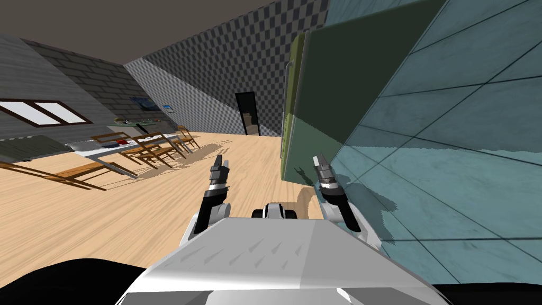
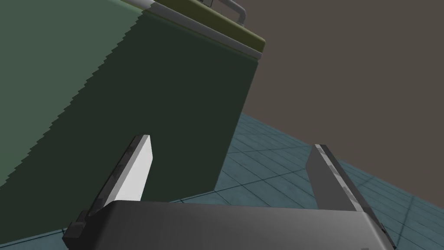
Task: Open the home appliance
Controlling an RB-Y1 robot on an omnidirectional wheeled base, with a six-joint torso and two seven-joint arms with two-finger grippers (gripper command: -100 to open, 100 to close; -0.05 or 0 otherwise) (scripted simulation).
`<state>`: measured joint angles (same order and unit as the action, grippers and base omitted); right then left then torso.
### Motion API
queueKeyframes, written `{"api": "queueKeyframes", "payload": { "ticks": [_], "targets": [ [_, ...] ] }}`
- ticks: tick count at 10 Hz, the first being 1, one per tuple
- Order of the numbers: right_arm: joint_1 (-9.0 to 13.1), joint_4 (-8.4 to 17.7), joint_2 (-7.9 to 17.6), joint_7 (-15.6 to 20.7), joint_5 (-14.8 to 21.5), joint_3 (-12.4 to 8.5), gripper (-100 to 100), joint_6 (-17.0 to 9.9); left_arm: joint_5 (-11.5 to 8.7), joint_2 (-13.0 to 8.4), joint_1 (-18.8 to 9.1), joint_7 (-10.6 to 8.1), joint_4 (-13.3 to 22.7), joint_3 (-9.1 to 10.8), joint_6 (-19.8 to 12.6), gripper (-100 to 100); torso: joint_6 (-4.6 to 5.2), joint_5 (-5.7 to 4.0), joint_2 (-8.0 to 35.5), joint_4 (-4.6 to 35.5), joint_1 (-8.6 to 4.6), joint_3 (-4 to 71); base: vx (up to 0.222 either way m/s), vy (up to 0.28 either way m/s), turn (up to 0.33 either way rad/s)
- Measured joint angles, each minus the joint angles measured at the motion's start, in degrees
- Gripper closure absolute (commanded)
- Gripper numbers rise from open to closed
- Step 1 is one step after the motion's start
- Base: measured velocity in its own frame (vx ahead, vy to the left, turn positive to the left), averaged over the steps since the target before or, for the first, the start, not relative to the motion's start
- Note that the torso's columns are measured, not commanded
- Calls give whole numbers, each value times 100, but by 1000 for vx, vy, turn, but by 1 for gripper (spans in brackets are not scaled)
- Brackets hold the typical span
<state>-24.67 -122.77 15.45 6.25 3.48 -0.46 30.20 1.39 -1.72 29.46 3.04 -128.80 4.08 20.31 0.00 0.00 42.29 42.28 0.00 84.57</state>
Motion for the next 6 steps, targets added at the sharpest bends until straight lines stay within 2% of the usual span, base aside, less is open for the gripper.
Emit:
{"api": "queueKeyframes", "payload": {
  "ticks": [6],
  "targets": [
    [345, 330, 1032, -156, 585, -6, -100, 149, 0, 0, 0, 0, 0, 0, 0, 0, 0, 0, 1, 0, 0, -1, 25, 30, 9]
  ]
}}
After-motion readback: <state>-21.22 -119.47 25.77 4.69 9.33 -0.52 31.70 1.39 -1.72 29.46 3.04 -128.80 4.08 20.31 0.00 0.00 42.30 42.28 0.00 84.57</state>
